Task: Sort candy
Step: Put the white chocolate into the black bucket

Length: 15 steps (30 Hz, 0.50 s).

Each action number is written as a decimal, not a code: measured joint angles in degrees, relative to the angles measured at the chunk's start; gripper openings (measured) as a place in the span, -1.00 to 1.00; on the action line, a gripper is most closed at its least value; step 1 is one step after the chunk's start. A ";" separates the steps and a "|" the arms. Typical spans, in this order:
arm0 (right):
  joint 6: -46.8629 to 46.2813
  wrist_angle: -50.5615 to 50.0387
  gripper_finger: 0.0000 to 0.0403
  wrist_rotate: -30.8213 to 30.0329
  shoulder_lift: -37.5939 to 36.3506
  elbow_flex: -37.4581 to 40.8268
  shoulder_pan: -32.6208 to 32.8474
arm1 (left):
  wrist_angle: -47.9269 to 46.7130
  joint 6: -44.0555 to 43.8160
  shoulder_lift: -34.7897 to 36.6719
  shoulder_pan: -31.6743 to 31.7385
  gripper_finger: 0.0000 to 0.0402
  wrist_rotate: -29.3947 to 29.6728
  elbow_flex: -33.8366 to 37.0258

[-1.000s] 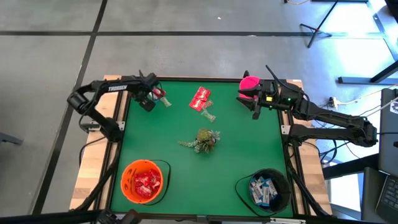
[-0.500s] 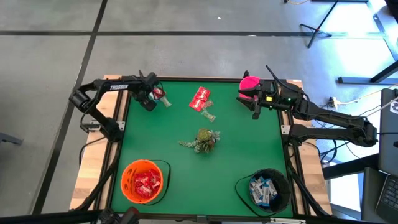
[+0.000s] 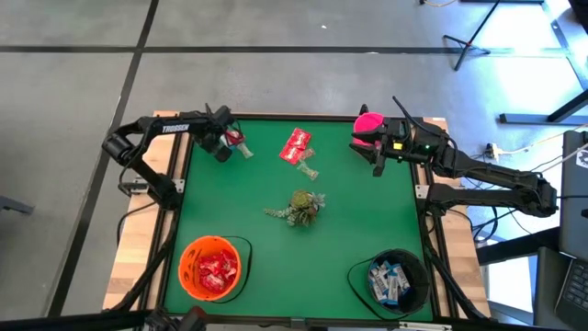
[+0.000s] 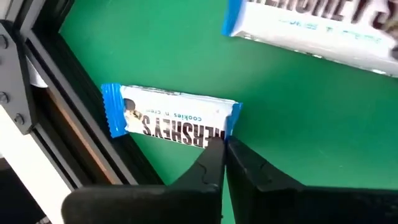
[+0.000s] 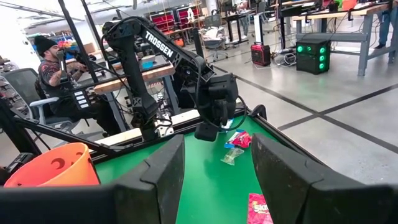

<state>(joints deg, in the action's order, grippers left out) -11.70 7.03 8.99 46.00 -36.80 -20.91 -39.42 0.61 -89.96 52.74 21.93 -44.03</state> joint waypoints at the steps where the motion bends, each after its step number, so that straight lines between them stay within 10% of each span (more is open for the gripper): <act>1: 0.00 0.00 -0.09 0.00 0.00 0.00 0.00 | -0.22 -0.03 0.20 -0.42 -1.00 -0.02 0.00; 15: -0.37 0.57 -0.09 -0.50 -0.01 0.00 0.01 | -10.11 -8.95 21.80 -17.19 -1.00 -6.22 -7.18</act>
<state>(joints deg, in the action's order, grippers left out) -12.08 7.60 8.49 45.99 -36.80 -20.89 -49.53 -8.33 -68.16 35.55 15.71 -51.22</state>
